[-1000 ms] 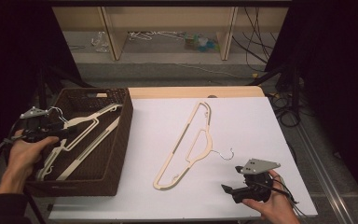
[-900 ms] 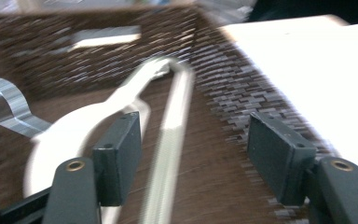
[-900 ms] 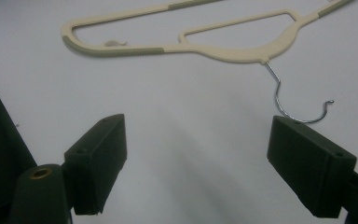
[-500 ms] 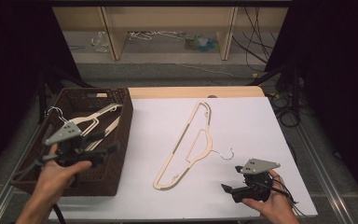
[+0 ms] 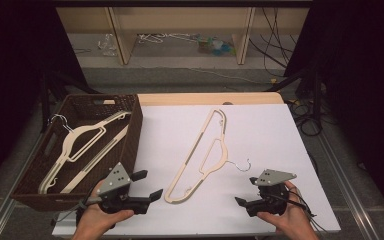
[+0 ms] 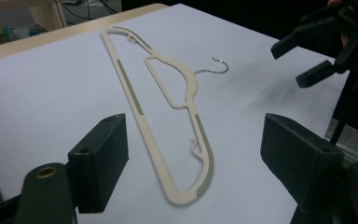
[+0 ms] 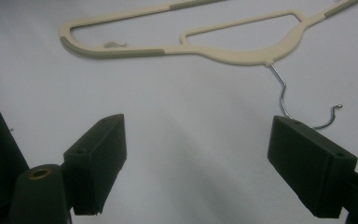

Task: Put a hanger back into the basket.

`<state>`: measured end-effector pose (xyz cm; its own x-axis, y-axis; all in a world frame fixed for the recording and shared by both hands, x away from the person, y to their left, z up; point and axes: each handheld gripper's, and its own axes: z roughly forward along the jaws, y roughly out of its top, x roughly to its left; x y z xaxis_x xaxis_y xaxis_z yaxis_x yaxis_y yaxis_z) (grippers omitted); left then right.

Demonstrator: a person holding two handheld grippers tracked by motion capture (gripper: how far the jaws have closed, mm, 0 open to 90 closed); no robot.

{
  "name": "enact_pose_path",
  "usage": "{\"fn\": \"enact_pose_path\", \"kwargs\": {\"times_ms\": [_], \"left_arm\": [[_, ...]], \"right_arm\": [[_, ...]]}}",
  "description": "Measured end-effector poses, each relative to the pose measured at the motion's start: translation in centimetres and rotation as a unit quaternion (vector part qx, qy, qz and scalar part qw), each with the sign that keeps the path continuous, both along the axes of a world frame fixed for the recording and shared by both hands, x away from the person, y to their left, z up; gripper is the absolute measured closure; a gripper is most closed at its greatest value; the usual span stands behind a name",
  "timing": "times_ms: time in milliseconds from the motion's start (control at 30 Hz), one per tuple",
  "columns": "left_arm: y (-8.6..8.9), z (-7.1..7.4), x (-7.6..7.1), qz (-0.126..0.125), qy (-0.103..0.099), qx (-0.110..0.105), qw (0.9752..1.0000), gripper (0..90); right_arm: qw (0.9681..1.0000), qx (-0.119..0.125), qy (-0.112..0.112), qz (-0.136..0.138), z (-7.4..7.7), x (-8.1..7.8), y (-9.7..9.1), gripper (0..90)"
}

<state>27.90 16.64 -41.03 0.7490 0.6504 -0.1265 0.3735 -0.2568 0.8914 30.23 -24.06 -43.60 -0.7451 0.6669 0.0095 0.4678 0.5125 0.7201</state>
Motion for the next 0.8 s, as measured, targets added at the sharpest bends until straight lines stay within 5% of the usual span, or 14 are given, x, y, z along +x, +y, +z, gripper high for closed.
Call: {"fn": "enact_pose_path", "kwargs": {"times_ms": [100,233,333,567,800], "left_arm": [[-0.1,-0.8,-0.5,-0.006,0.004,0.004,1.0,22.0],[-0.4,-1.7,-1.1,0.013,-0.018,0.014,0.9997,20.4],[-0.6,-2.5,-1.3,0.011,-0.005,0.014,0.9998,19.9],[-0.7,-3.7,-1.1,0.015,0.013,0.02,0.9996,20.0],[-0.9,-4.2,-0.8,0.017,0.022,0.034,0.999,21.1]], "right_arm": [[1.0,-0.002,-0.002,0.003,-0.1,0.0,0.0,20.5],[1.0,-0.002,-0.001,0.01,-0.2,0.1,0.2,20.5],[0.9999,-0.001,-0.007,0.013,-0.4,0.4,0.4,20.6],[0.9996,0.003,0.004,-0.027,-0.2,0.9,2.1,21.0],[0.999,-0.01,0.02,-0.039,-0.7,3.7,4.6,23.4]]}}
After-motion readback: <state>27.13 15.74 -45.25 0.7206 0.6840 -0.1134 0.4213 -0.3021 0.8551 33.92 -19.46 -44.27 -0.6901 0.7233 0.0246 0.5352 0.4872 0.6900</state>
